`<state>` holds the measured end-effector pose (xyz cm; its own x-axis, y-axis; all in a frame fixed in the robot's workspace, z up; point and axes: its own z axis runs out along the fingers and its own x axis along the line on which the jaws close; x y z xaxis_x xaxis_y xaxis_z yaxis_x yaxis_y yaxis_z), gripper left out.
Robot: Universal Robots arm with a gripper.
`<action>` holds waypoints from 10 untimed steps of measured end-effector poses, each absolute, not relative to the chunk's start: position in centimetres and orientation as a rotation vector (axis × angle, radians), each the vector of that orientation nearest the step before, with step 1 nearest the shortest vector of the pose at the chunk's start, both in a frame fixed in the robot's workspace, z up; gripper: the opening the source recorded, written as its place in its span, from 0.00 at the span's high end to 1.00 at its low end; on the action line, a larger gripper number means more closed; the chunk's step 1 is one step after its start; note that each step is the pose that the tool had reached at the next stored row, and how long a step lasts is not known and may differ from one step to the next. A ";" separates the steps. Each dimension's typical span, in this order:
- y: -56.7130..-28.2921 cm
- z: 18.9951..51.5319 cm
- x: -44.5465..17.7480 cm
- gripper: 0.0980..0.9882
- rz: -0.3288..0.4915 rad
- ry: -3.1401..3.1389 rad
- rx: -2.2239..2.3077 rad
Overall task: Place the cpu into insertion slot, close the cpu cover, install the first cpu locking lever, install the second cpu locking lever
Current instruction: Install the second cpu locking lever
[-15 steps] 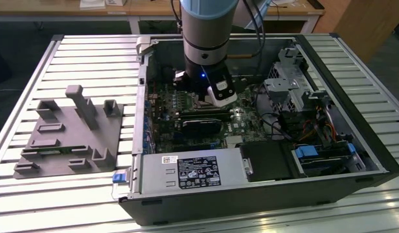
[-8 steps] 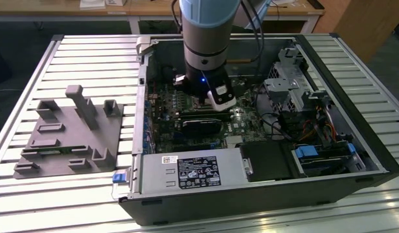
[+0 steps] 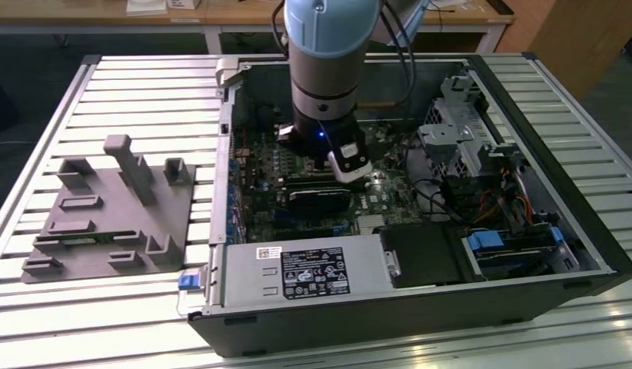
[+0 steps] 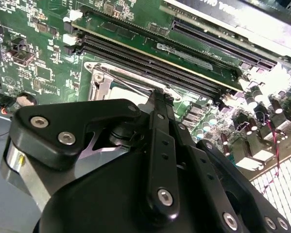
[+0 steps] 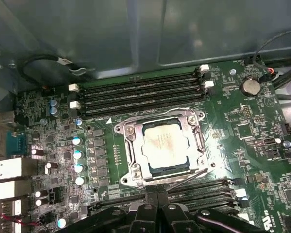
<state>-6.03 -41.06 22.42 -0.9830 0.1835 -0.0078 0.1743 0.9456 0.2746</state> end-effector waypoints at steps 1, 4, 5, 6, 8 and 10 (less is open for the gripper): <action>-41.1 22.3 -6.1 0.99 0.435 3.065 0.282; -41.3 22.1 -6.2 0.99 0.459 3.063 0.283; -41.4 22.0 -6.2 0.99 0.467 3.062 0.283; -41.5 22.0 -6.2 0.99 0.475 3.061 0.283; -41.8 21.9 -6.2 0.99 0.488 3.060 0.283; -42.1 21.6 -6.3 0.99 0.506 3.058 0.284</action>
<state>-6.26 -42.05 21.64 -0.9830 0.1837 0.0014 0.1744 0.9305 0.3222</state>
